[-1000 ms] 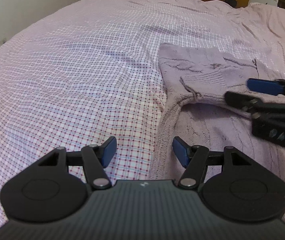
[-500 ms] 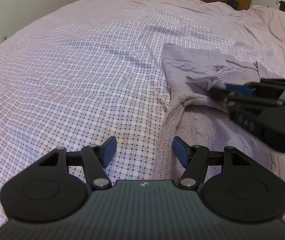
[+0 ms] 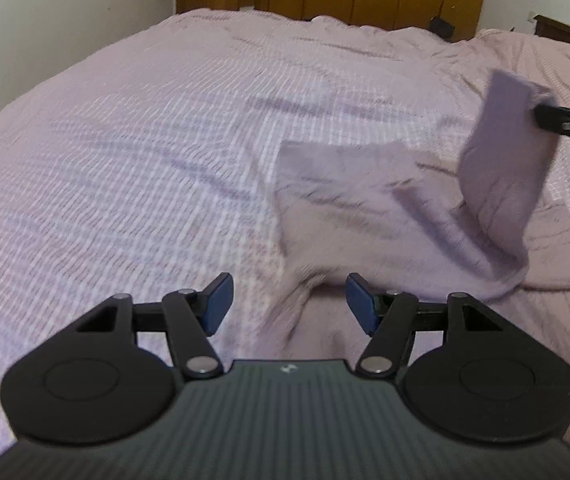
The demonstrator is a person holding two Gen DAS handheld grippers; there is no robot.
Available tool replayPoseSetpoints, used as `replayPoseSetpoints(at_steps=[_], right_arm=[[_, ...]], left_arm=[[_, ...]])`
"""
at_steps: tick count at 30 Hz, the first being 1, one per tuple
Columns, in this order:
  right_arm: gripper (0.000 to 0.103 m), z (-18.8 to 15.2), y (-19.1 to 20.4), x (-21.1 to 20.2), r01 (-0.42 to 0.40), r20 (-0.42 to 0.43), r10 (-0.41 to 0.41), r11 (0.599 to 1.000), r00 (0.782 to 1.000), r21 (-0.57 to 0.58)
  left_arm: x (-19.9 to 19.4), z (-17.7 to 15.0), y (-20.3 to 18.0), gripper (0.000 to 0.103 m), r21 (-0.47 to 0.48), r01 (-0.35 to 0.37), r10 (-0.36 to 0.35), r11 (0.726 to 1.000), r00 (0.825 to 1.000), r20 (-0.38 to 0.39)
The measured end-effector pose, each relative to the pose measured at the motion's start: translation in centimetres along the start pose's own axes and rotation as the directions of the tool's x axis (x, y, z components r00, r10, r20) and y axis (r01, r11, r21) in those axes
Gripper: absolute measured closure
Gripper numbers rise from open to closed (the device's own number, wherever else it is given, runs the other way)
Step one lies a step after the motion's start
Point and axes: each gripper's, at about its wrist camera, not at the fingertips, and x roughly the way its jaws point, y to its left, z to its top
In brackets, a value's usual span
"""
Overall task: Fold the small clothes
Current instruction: 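Grasp the folded cardigan edge with the right gripper and lay it flat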
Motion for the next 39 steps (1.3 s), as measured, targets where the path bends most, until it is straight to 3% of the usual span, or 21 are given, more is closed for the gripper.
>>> replayPoseSetpoints(at_steps=[6,10,17,23,27,29,34,39], right_arm=[[0.092,-1.0,-6.4,-1.8,0.168,0.032,-0.170,0.984,0.985,0.067],[0.092,-3.6,-10.5,-2.1,0.223,-0.022,-0.222,0.966,0.975,0.132],[0.092,-11.2,-14.9,-0.9,0.302,-0.164,-0.267,0.921,0.949,0.245],[0.091,-16.5,-15.0,0.8,0.335,-0.275,-0.253,0.888,0.928,0.315],[0.090,-17.8,-14.8,0.6,0.331,-0.266,-0.247,0.878,0.932,0.344],[0.087,-17.2,-14.7,0.2,0.331,-0.267,-0.245,0.876,0.932,0.351],[0.060,-16.3,-14.3,-2.8,0.301,-0.239,-0.221,0.873,0.946,0.383],[0.051,-16.0,-12.6,-6.5,0.239,-0.207,-0.172,0.899,0.963,0.366]], left_arm=[[2.0,0.5,-2.1,0.039,0.020,0.003,-0.004,1.000,1.000,0.020],[3.2,0.3,-3.0,0.039,0.033,-0.008,0.007,0.999,1.000,0.021],[4.8,-0.5,-3.7,0.039,0.057,-0.061,0.061,0.997,0.998,-0.008],[4.9,-0.9,-3.8,0.039,0.071,-0.082,0.082,0.994,0.997,-0.010],[4.0,-1.0,-4.2,0.039,0.094,-0.093,0.094,0.991,0.996,-0.005],[3.3,-1.2,-4.3,0.039,0.106,-0.098,0.098,0.990,0.995,0.000],[1.0,-1.9,-4.2,0.039,0.110,-0.089,0.091,0.990,0.996,-0.014],[-1.6,-3.3,-4.6,0.039,0.139,-0.090,0.095,0.986,0.995,-0.028]])
